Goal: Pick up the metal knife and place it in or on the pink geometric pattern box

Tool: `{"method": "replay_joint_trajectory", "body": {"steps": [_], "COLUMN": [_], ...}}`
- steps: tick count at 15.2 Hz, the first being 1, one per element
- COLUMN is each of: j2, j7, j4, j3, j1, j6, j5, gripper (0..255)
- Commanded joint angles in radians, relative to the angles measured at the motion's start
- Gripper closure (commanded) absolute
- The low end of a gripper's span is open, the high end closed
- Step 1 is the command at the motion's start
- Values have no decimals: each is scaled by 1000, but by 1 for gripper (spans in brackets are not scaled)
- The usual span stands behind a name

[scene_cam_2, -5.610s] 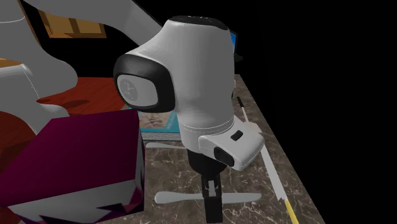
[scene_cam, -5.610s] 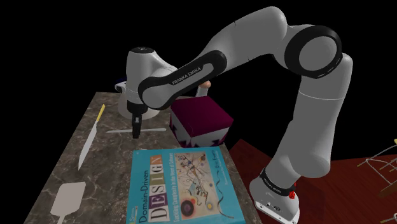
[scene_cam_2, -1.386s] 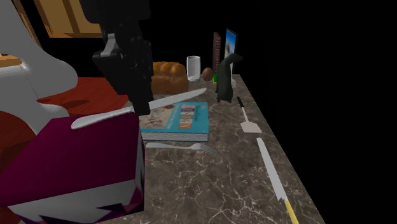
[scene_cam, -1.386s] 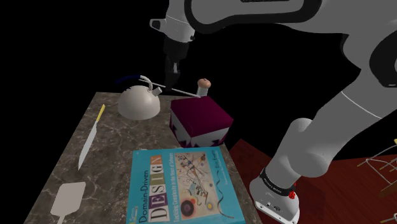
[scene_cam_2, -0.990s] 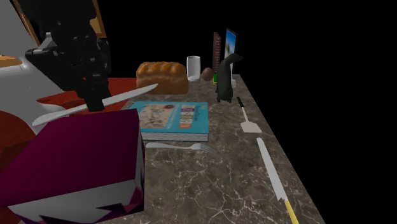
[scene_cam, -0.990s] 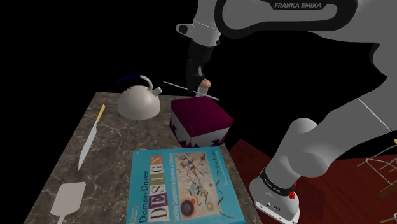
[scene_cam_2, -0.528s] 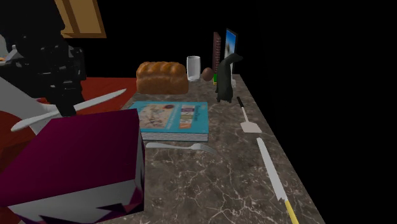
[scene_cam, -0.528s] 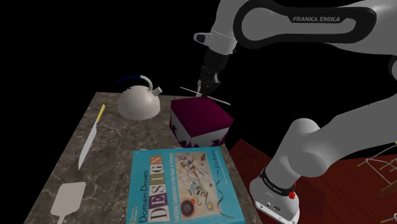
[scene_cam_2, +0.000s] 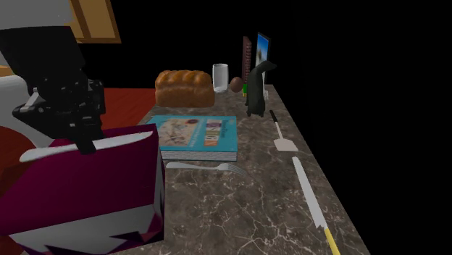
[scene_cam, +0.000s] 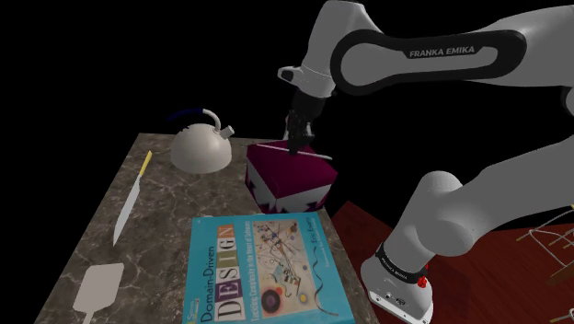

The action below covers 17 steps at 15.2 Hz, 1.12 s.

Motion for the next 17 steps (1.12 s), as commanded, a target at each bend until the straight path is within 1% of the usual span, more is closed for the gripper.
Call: {"method": "replay_joint_trajectory", "body": {"steps": [1, 2, 10, 11, 16, 17], "j2": [5, 9, 9, 8, 9, -1], "j7": [-1, -1, -1, -1, -1, -1], "j4": [-23, -40, -40, -41, -40, -14], "j3": [1, 2, 2, 2, 2, 0], "j1": [0, 1, 1, 1, 1, 0], "j6": [29, 50, 50, 50, 50, 13], "j5": [1, 2, 2, 2, 2, 1], "gripper": [255, 255, 255, 0, 0, 0]}}
